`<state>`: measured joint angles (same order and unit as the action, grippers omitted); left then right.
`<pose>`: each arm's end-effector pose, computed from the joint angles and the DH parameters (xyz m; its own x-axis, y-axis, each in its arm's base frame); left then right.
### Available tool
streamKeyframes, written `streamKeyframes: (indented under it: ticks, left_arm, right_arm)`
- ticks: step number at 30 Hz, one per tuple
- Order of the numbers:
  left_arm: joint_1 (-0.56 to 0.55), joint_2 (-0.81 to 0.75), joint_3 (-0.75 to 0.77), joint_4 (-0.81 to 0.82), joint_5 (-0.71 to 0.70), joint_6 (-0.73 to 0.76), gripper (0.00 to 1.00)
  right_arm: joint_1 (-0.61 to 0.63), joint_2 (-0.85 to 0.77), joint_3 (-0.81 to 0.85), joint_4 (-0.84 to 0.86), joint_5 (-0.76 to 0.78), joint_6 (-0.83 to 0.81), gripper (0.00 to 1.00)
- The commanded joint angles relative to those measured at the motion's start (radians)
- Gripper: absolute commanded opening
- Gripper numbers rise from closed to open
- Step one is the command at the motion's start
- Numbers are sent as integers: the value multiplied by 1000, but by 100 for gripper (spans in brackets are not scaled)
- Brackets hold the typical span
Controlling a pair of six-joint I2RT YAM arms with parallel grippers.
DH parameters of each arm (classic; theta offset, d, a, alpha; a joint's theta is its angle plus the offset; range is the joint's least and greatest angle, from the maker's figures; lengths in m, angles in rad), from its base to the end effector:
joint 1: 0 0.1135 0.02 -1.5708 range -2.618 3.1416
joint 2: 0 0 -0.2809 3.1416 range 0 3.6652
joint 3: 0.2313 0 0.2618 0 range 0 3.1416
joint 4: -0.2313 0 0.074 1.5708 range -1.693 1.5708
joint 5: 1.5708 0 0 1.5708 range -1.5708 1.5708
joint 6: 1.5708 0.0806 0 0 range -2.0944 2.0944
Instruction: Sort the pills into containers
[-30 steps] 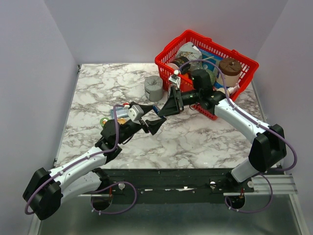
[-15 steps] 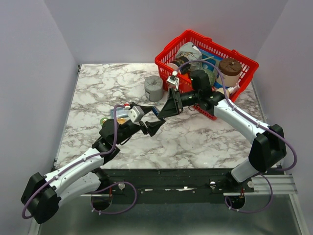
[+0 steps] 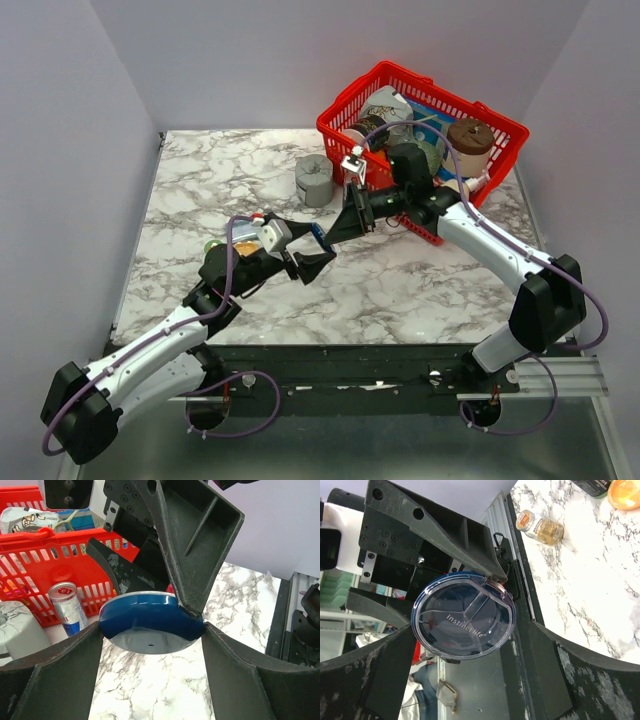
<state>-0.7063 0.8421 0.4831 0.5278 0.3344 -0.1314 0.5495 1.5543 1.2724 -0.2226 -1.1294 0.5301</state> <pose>0.1659 -0.1763 0.3149 0.0141 -0.1747 -0.9845 0.8686 0.4900 -0.0745 0.2790 0.2563 0.3287 -0.8097 -0.2426 -0.5343 -0.5664 0.0853 0.8197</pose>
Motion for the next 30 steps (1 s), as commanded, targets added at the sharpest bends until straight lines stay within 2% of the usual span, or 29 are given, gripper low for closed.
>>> streamKeyframes:
  ticks: [1, 11, 16, 22, 30]
  left_arm:
    - [16, -38, -11, 31, 46, -34, 29]
    - [41, -66, -41, 26, 84, -94, 29]
    - [70, -67, -48, 26, 146, -163, 29]
    - [88, -63, -41, 44, 216, -252, 29]
    - [87, -60, -41, 75, 281, -315, 28]
  right_arm:
    - [-5, -31, 38, -30, -18, -84, 100]
    - [-6, -46, 74, -40, -90, -162, 100]
    - [-5, -77, 84, -83, -144, -342, 100]
    - [13, -97, 111, -218, -66, -626, 100]
    - [50, -46, 142, -235, -27, -656, 100]
